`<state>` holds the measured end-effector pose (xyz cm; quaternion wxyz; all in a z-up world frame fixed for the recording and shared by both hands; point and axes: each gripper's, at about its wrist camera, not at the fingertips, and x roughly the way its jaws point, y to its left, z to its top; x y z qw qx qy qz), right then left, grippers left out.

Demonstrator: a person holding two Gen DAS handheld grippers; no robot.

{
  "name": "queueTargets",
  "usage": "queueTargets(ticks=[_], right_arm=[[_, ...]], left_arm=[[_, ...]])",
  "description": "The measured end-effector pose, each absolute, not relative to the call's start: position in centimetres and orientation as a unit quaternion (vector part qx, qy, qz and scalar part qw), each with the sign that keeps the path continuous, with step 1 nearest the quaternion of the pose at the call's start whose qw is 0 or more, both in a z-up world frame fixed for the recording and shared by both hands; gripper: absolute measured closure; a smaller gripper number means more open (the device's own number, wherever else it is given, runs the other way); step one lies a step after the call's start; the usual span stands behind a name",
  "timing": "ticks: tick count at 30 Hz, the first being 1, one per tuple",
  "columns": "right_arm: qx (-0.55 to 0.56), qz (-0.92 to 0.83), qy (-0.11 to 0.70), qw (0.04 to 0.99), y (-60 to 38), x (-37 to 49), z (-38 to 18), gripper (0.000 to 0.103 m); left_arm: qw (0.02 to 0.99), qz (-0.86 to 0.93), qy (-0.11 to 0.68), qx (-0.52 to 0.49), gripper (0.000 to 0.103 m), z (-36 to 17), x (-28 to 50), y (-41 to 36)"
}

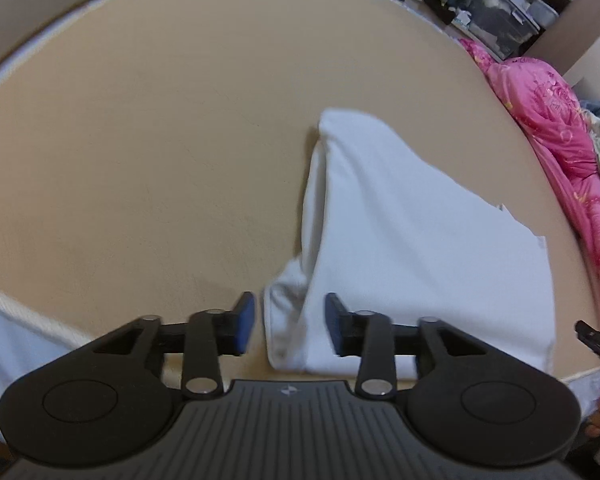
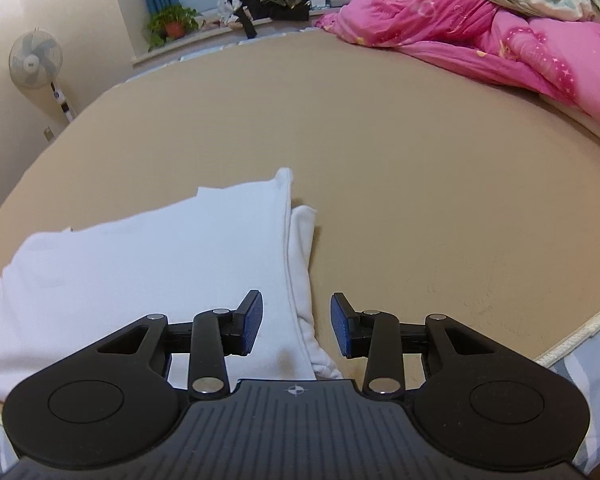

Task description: Fold small clothes

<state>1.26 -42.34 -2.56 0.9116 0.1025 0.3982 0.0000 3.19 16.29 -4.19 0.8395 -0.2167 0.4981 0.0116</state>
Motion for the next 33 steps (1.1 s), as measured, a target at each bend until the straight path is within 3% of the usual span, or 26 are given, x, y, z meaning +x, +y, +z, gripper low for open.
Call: queueTargets(ticks=[10, 20, 21, 24, 29, 33], right_arm=[[0.115, 0.019, 0.385, 0.915, -41.6, 1.7, -2.0, 0.064], [0.137, 0.019, 0.379, 0.915, -43.1, 1.7, -1.9, 0.064], [0.139, 0.019, 0.379, 0.915, -43.3, 1.7, -2.0, 0.064], [0.138, 0.021, 0.379, 0.915, -43.4, 1.7, -2.0, 0.064], [0.14, 0.018, 0.377, 0.915, -43.4, 1.6, -1.9, 0.064], [0.145, 0.016, 0.374, 0.916, -43.6, 1.5, -1.8, 0.064]], left_arm=[[0.772, 0.031, 0.555, -0.308, 0.054, -8.7, 4.4, 16.5], [0.794, 0.067, 0.532, -0.286, 0.053, -9.1, 4.7, 14.8], [0.798, 0.07, 0.529, -0.28, 0.058, -8.9, 4.7, 14.5], [0.813, 0.065, 0.517, -0.259, 0.093, -8.4, 4.8, 13.3], [0.838, 0.054, 0.485, -0.243, 0.093, -7.0, 3.9, 12.3], [0.817, 0.054, 0.506, -0.273, 0.086, -8.1, 4.3, 12.8]])
